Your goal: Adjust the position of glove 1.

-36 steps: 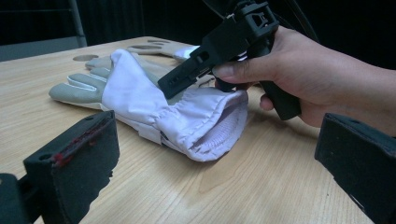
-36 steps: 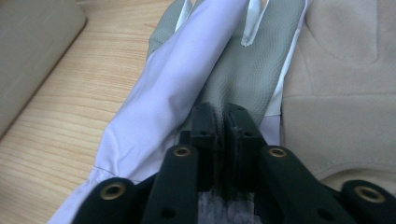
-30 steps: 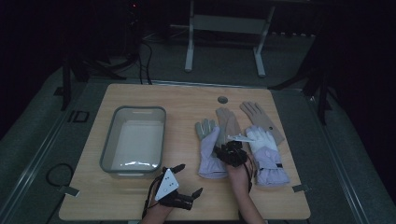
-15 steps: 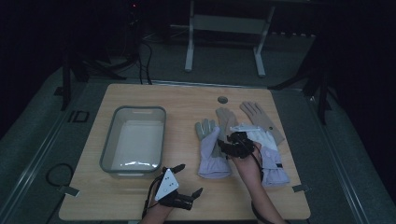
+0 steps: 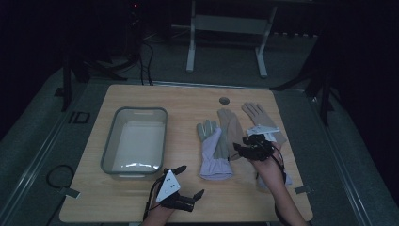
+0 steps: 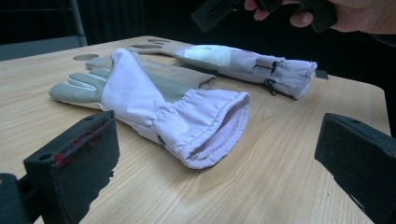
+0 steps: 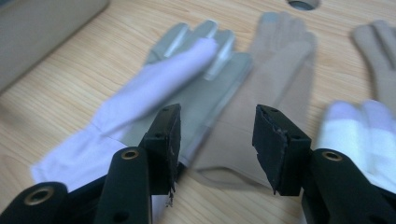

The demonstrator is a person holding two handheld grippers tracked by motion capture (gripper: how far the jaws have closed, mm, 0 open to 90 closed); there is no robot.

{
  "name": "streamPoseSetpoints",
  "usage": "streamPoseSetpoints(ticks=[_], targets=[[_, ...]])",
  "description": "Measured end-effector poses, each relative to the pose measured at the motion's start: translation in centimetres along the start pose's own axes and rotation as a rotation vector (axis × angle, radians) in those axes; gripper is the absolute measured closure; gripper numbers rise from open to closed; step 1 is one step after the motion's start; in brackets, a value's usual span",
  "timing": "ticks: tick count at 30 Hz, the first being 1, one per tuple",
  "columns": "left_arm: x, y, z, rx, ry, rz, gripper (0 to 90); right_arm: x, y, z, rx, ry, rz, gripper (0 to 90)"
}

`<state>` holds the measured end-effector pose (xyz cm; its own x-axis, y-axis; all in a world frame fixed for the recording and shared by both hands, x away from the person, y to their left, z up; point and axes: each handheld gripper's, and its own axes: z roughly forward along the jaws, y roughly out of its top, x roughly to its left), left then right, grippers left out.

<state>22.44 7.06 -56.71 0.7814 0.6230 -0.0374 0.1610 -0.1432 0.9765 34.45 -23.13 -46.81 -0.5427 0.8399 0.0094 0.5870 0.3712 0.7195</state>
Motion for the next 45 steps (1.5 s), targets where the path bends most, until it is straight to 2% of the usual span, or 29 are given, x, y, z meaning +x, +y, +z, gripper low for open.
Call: streamPoseSetpoints(ticks=[6, 8, 9, 13, 16, 20, 21, 25, 26, 31, 34, 35, 38, 40, 42, 45], targets=[[0.0, 0.0, 0.0, 0.000, 0.001, -0.001, 0.0, -2.5, -1.1, -1.3, -0.001, -0.010, 0.033, 50.0], [0.0, 0.0, 0.0, 0.000, 0.002, -0.002, 0.0, -2.9, -1.3, -1.6, 0.001, -0.011, 0.036, 49.5], [0.0, 0.0, 0.0, 0.000, 0.002, -0.003, 0.0, -3.5, -1.7, -1.9, 0.002, -0.023, 0.036, 49.5], [0.1, 0.0, 0.0, -0.002, 0.002, -0.008, 0.0, -4.6, -2.4, -2.5, 0.012, -0.044, 0.033, 49.9], [0.1, 0.0, 0.0, -0.004, 0.004, -0.010, 0.0, -5.9, -3.6, -3.3, 0.033, -0.059, 0.023, 50.2], [0.1, 0.0, 0.0, -0.003, 0.004, -0.010, 0.0, -6.8, -4.5, -4.1, 0.031, -0.051, 0.021, 50.8], [0.1, 0.0, 0.0, -0.002, 0.004, -0.009, 0.0, -7.3, -5.0, -4.6, 0.030, -0.046, 0.010, 51.6], [0.1, 0.0, 0.0, -0.002, 0.005, -0.009, 0.0, -7.9, -5.5, -5.2, 0.029, -0.046, 0.000, 51.8], [0.1, 0.0, 0.0, 0.000, 0.005, -0.009, 0.0, -8.5, -6.0, -5.4, 0.035, -0.043, -0.016, 51.8], [0.0, 0.0, 0.0, -0.001, 0.005, -0.008, 0.0, -9.1, -6.4, -4.9, 0.060, -0.037, -0.012, 51.7], [0.0, 0.0, 0.0, -0.003, 0.005, -0.008, 0.0, -9.5, -6.9, -3.9, 0.085, -0.032, 0.005, 51.2], [0.0, 0.0, 0.0, -0.001, 0.006, -0.009, 0.0, -9.9, -7.2, -3.1, 0.098, -0.020, 0.023, 49.7], [0.1, 0.0, 0.0, -0.001, 0.004, -0.008, 0.0, -10.2, -7.5, -2.2, 0.115, -0.020, 0.032, 47.8], [0.1, 0.0, 0.0, 0.001, 0.004, -0.007, 0.0, -10.6, -7.9, -1.4, 0.116, 0.000, 0.052, 45.3], [0.0, 0.0, 0.0, 0.001, 0.004, -0.007, 0.0, -10.6, -8.4, -0.8, 0.122, 0.004, 0.051, 47.7], [0.0, 0.0, 0.0, 0.001, 0.005, -0.006, 0.0, -10.4, -9.2, -0.2, 0.100, 0.012, 0.051, 55.1]])
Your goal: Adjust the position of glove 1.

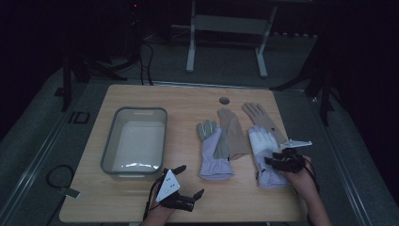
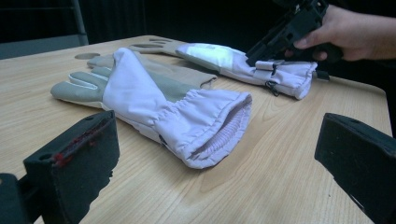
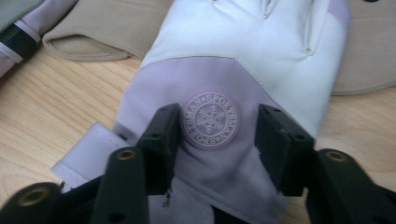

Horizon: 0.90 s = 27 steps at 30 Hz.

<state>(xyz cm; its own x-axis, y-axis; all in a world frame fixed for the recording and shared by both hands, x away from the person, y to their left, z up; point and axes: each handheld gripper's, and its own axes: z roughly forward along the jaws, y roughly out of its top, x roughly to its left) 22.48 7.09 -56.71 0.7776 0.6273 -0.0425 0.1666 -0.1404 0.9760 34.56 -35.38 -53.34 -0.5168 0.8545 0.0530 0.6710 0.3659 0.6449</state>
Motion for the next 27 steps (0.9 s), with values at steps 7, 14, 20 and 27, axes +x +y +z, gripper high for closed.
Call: streamPoseSetpoints(ticks=[7, 14, 20, 27], targets=[[0.0, 0.0, 0.0, 0.001, 0.001, 0.002, 0.0, 0.9, -0.3, 0.1, -0.016, -0.033, -0.010, 64.5], [0.0, 0.0, 0.0, 0.001, 0.003, 0.002, 0.5, 1.9, -0.2, -0.5, -0.026, -0.088, -0.001, 78.4], [0.0, 0.0, 0.0, 0.002, 0.003, 0.000, 0.5, 1.9, 0.1, -2.0, -0.074, -0.117, 0.051, 81.3], [0.0, 0.0, 0.0, 0.002, 0.004, 0.000, 0.5, 2.7, 1.5, -4.9, -0.137, -0.160, 0.086, 82.1]])
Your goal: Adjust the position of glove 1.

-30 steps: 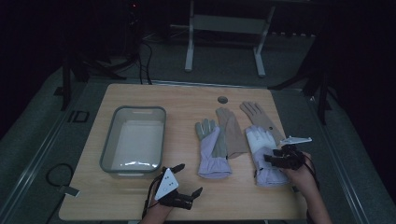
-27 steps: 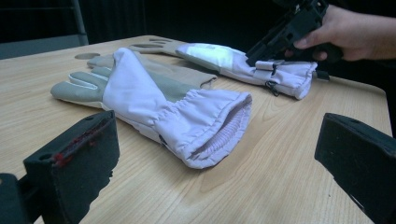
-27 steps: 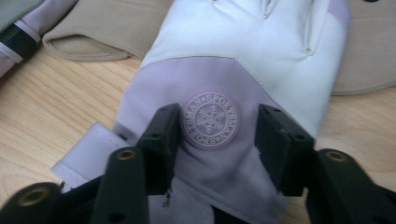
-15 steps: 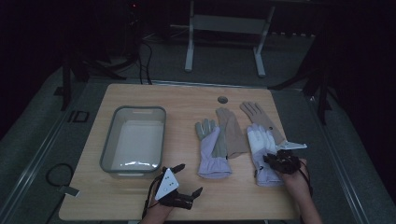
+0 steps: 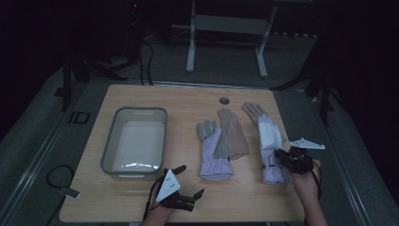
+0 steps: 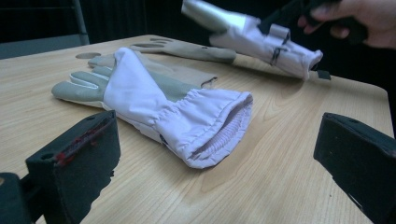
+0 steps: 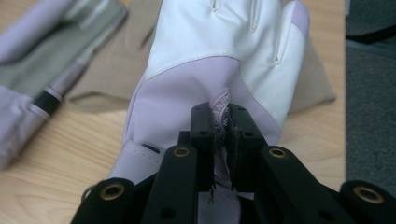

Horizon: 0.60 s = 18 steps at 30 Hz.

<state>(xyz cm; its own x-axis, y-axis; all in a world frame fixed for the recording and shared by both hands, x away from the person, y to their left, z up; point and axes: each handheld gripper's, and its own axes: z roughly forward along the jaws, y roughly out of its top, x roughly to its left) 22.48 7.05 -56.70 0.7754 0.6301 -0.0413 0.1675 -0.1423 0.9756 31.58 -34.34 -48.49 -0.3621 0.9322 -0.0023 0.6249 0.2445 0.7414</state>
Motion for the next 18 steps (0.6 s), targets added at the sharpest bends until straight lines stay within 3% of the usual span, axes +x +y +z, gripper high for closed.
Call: streamPoseSetpoints(ticks=[6, 10, 14, 18], targets=[[0.0, 0.0, 0.0, -0.002, 0.000, 0.002, 0.5, 1.5, 2.2, -2.0, -0.054, -0.046, 0.000, 82.3], [0.0, 0.0, -0.1, -0.004, 0.003, 0.005, 0.5, 2.8, 3.7, -2.7, -0.079, -0.040, 0.011, 82.3], [-0.1, 0.0, -0.1, -0.007, 0.004, 0.008, 0.5, 5.0, 5.1, -3.0, -0.101, -0.007, 0.037, 82.3], [-0.2, -0.1, -0.1, -0.013, 0.007, 0.012, 0.5, 7.7, 6.3, -2.6, -0.096, -0.005, 0.040, 82.3]])
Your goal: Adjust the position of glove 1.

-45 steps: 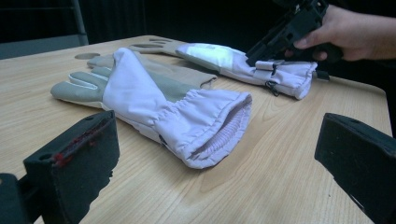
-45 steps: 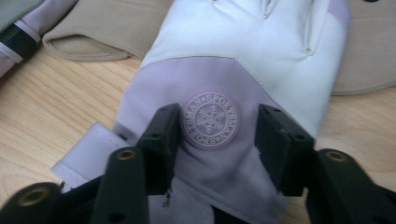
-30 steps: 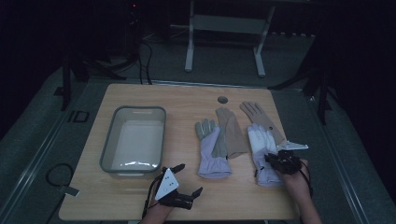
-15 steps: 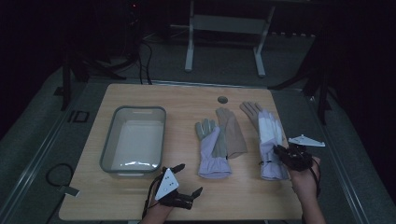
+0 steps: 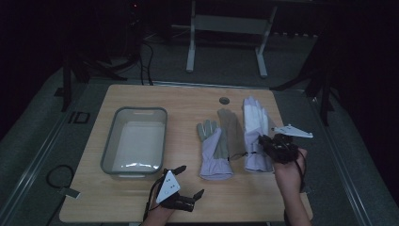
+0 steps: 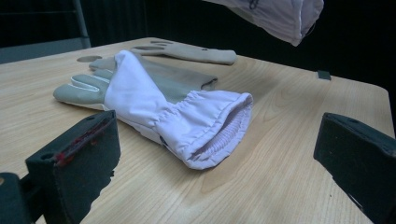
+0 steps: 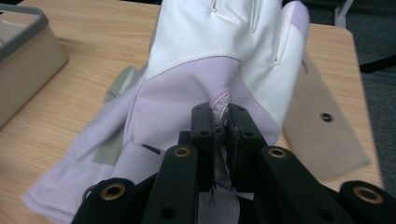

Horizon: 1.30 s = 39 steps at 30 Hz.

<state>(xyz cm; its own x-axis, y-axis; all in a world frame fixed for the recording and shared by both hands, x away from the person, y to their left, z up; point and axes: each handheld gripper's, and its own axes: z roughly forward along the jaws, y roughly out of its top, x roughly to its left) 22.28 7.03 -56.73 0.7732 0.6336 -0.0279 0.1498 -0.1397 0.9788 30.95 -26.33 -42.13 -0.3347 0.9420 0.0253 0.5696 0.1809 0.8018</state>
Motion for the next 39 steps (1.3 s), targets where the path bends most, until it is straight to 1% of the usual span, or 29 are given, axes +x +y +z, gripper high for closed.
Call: streamPoseSetpoints(ticks=[2, 3, 4, 6, 8, 9, 11, 12, 13, 14, 18, 20, 21, 23, 25, 27, 29, 31, 34, 36, 39], targets=[[0.0, 0.0, 0.0, -0.002, 0.002, 0.003, 0.5, 1.4, 0.4, 0.4, 0.013, -0.002, -0.001, 82.2], [0.0, 0.0, 0.0, -0.002, 0.002, 0.003, 0.5, 1.4, 0.4, 0.4, 0.013, -0.002, -0.001, 82.2], [0.0, 0.0, -0.1, -0.005, 0.002, 0.003, 0.5, 3.0, 0.7, 1.0, 0.025, -0.011, 0.001, 82.3], [0.0, -0.1, -0.2, -0.008, 0.011, 0.007, 0.4, 4.0, 1.0, 1.4, 0.029, -0.006, 0.010, 82.2], [-0.1, -0.1, -0.2, -0.008, 0.015, 0.006, 0.4, 5.1, 1.4, 1.8, 0.038, -0.007, 0.002, 82.2], [-0.1, -0.1, -0.2, -0.006, 0.017, 0.007, 0.4, 5.4, 1.5, 1.9, 0.040, 0.000, 0.006, 82.3], [-0.2, -0.1, -0.2, -0.004, 0.024, 0.009, 0.4, 6.5, 1.9, 2.1, 0.045, -0.001, 0.000, 82.2], [-0.2, -0.1, -0.2, -0.003, 0.027, 0.012, 0.4, 7.0, 2.0, 2.2, 0.049, 0.009, 0.002, 82.2], [-0.2, 0.0, -0.2, -0.002, 0.033, 0.015, 0.4, 7.5, 2.1, 2.4, 0.054, 0.009, 0.000, 82.2], [-0.2, 0.0, -0.2, -0.004, 0.029, 0.017, 0.4, 8.0, 2.1, 2.6, 0.056, 0.001, -0.005, 82.2], [-0.3, 0.0, -0.2, -0.001, 0.025, 0.019, 0.4, 9.5, 1.8, 4.2, 0.083, 0.003, -0.014, 82.2], [-0.3, 0.0, -0.2, 0.002, 0.023, 0.021, 0.4, 9.8, 1.5, 5.0, 0.094, -0.006, -0.015, 82.1], [-0.3, 0.0, -0.2, 0.004, 0.022, 0.021, 0.4, 9.9, 1.3, 5.4, 0.104, -0.007, -0.007, 82.1], [-0.3, 0.0, -0.2, 0.001, 0.019, 0.014, 0.4, 10.1, 0.8, 6.4, 0.117, -0.015, -0.009, 82.1], [-0.2, 0.0, -0.1, 0.003, 0.019, 0.012, 0.4, 10.2, 0.2, 7.3, 0.134, -0.018, 0.000, 82.1], [-0.2, 0.0, -0.1, 0.005, 0.017, 0.011, 0.4, 10.2, -0.3, 8.1, 0.152, -0.010, 0.008, 82.0], [-0.2, 0.0, -0.1, 0.005, 0.018, 0.010, 0.4, 10.4, -0.7, 8.7, 0.161, -0.015, 0.007, 81.8], [-0.2, 0.0, -0.1, 0.007, 0.017, 0.011, 0.4, 10.5, -1.0, 9.2, 0.173, -0.005, 0.016, 81.6], [-0.2, 0.0, -0.1, 0.006, 0.016, 0.010, 0.4, 10.9, -1.5, 9.8, 0.192, 0.001, 0.003, 81.2], [-0.2, 0.0, -0.1, 0.005, 0.013, 0.009, 0.4, 11.2, -1.8, 10.2, 0.192, 0.004, 0.001, 80.4], [-0.2, 0.0, -0.1, 0.004, 0.013, 0.011, 0.4, 11.9, -2.1, 10.7, 0.197, 0.005, -0.021, 79.6]])
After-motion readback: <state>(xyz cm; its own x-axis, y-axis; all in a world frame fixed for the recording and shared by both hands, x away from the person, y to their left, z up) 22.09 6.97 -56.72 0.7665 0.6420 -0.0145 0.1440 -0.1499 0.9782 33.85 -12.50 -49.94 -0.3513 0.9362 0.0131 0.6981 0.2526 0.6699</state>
